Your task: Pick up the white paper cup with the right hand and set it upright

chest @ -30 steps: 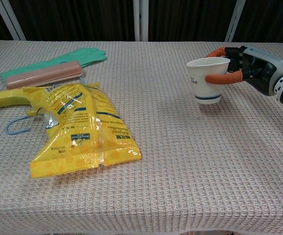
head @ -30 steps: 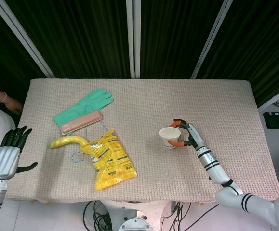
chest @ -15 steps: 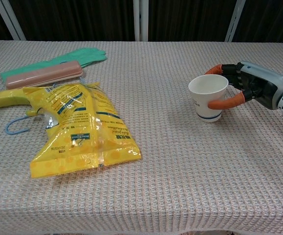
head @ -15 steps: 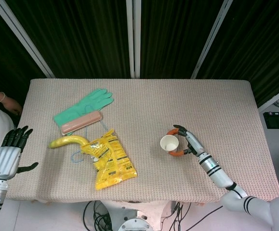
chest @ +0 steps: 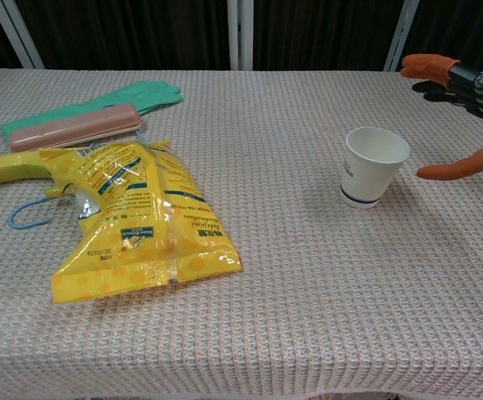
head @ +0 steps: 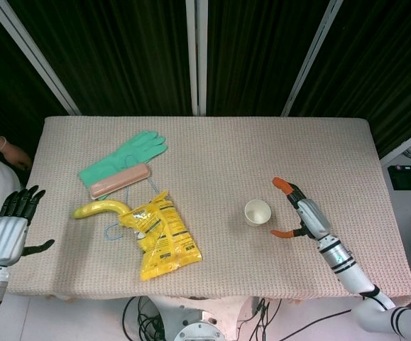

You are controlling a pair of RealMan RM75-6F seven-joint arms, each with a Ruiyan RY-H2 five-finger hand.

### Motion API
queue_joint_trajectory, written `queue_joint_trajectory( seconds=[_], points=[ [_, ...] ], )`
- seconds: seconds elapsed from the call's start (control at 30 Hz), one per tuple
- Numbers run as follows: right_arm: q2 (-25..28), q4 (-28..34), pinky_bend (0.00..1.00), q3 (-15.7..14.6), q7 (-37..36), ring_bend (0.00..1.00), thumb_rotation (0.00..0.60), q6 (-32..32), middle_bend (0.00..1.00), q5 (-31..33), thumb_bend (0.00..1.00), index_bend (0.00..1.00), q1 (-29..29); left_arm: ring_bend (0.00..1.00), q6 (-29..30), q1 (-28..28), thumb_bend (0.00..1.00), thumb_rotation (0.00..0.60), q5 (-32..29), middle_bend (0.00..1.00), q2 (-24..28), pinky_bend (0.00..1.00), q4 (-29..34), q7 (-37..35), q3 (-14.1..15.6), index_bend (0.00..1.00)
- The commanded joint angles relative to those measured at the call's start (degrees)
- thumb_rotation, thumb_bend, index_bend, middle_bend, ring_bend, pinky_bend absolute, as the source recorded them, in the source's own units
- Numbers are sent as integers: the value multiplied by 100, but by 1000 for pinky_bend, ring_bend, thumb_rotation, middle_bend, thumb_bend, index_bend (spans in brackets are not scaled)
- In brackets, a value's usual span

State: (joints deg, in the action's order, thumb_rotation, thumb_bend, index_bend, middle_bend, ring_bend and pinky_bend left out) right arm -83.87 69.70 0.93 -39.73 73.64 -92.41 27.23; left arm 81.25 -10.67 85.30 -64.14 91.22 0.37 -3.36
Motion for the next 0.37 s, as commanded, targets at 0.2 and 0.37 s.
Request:
queue_joint_trajectory(
  seconds=[0.2, 0.37],
  points=[
    [1904, 2671, 0, -249, 5291, 0, 600, 1838, 0, 1234, 0, 0, -2082, 0, 77, 37, 61, 600, 42, 0, 33, 0, 30, -31, 5, 18],
    [2006, 2517, 0, -106, 5040, 0, 600, 2010, 0, 1515, 0, 0, -2379, 0, 56, 14, 60, 600, 74, 0, 4, 0, 29, 33, 12, 18]
  ],
)
